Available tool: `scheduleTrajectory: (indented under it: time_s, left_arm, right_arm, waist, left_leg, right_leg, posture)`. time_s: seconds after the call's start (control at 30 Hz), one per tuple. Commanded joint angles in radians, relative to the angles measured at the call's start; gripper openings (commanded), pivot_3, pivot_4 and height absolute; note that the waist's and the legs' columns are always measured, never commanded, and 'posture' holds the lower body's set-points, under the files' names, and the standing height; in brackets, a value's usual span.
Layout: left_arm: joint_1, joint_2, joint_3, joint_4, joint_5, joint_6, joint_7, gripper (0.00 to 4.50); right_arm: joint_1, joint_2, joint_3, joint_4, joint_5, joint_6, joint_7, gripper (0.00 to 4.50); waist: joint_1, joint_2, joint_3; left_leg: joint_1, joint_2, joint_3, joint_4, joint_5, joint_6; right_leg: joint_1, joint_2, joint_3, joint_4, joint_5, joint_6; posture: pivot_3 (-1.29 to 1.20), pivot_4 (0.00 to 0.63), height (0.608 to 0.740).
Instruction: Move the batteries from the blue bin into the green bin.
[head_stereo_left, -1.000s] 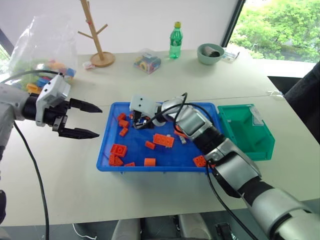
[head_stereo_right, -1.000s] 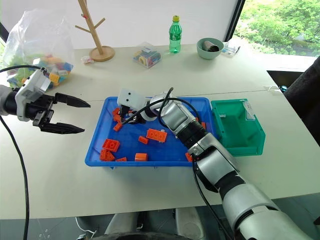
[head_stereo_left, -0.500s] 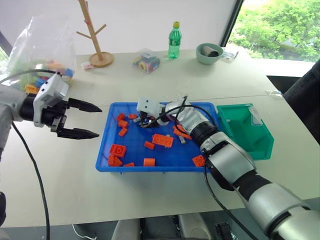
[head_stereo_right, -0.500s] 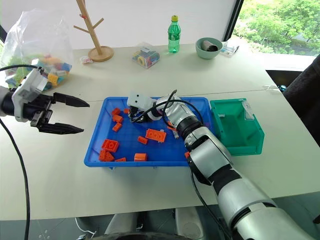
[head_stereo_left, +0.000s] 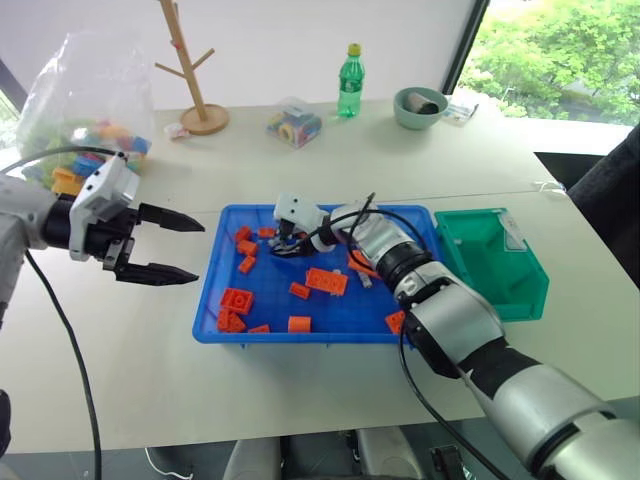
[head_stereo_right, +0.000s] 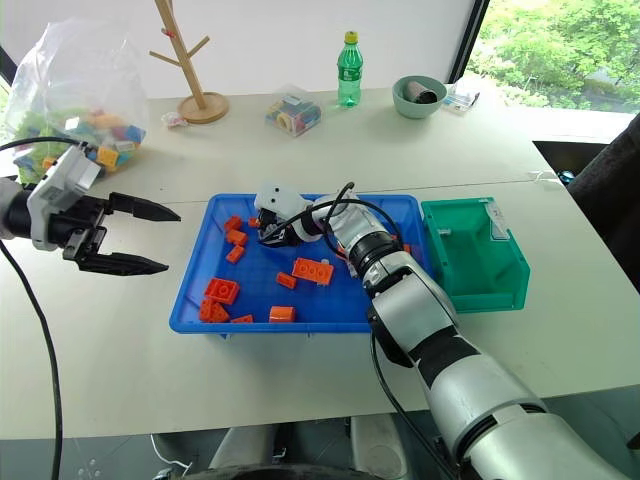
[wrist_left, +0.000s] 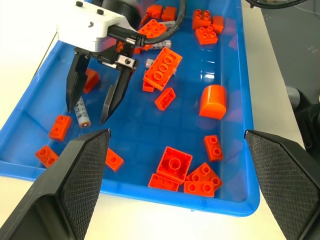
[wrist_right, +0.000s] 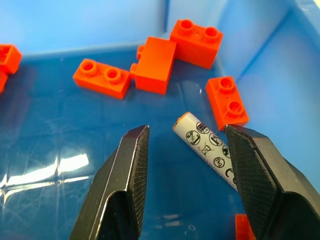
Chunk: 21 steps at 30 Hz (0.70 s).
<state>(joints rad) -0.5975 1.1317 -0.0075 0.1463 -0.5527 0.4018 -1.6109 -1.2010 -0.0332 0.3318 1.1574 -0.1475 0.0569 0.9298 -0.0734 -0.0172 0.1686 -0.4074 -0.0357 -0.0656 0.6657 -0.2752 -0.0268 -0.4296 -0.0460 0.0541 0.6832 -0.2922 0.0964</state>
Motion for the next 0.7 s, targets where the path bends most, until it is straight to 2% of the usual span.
scheduleTrajectory:
  time_s: [0.03, 0.07, 0.17, 0.43, 0.53, 0.63, 0.7]
  left_arm:
    - [-0.023, 0.003, 0.039, -0.012, 0.007, -0.005, -0.002, 4.50]
    - [-0.026, 0.001, 0.039, -0.011, 0.008, -0.005, -0.002, 4.50]
    - [-0.029, -0.003, 0.040, -0.010, 0.011, -0.005, -0.002, 4.50]
    - [-0.035, -0.017, 0.043, -0.005, 0.020, -0.006, -0.002, 4.50]
    - [-0.035, -0.019, 0.045, -0.006, 0.022, -0.004, -0.001, 4.50]
    - [-0.033, -0.020, 0.048, -0.006, 0.022, -0.003, 0.001, 4.50]
    - [-0.030, -0.020, 0.050, -0.007, 0.022, -0.003, 0.001, 4.50]
  right_arm:
    - [-0.001, -0.010, 0.011, 0.011, -0.034, 0.019, 0.011, 1.91]
    - [0.000, -0.011, 0.013, 0.011, -0.040, 0.020, 0.012, 1.70]
    - [0.005, -0.015, 0.020, 0.006, -0.056, 0.014, 0.013, 0.28]
    - [0.020, -0.024, 0.026, -0.016, -0.071, 0.012, 0.065, 0.28]
    - [0.010, -0.023, 0.016, -0.010, -0.077, 0.000, 0.016, 1.15]
    - [0.000, -0.021, 0.007, -0.001, -0.078, -0.010, -0.010, 2.57]
    - [0.001, -0.022, 0.007, 0.001, -0.082, -0.010, 0.005, 2.57]
  waist:
    - [0.000, 0.000, 0.000]
    - [0.001, 0.000, 0.000]
    - [0.001, 0.000, 0.000]
    - [0.001, 0.000, 0.000]
    - [0.001, 0.000, 0.000]
    - [0.002, 0.000, 0.000]
    - [0.001, 0.000, 0.000]
  left_leg:
    - [0.000, 0.000, 0.000, 0.000, 0.000, 0.000]
    - [0.001, 0.000, 0.000, 0.000, 0.000, 0.000]
    - [0.002, 0.000, 0.000, 0.000, 0.000, 0.000]
    - [0.005, 0.000, 0.000, 0.000, 0.000, 0.000]
    - [0.005, 0.000, 0.000, 0.000, 0.000, 0.000]
    - [0.005, 0.000, 0.000, 0.000, 0.000, 0.000]
    - [0.005, 0.000, 0.000, 0.000, 0.000, -0.001]
  right_leg:
    - [0.000, 0.000, 0.000, 0.000, 0.000, 0.000]
    - [0.001, 0.000, 0.000, 0.000, 0.000, 0.000]
    - [0.002, 0.000, 0.000, 0.000, 0.000, 0.000]
    - [0.004, 0.000, 0.000, 0.001, 0.000, 0.000]
    - [0.005, 0.000, 0.000, 0.001, 0.000, 0.000]
    - [0.004, 0.000, 0.000, 0.001, 0.000, 0.000]
    - [0.004, 0.000, 0.000, 0.001, 0.000, 0.000]
  posture:
    - [0.00, 0.150, 0.736]
    - [0.00, 0.150, 0.736]
    - [0.00, 0.150, 0.736]
    - [0.00, 0.150, 0.736]
    - [0.00, 0.150, 0.736]
    - [0.00, 0.150, 0.736]
    - [0.00, 0.150, 0.736]
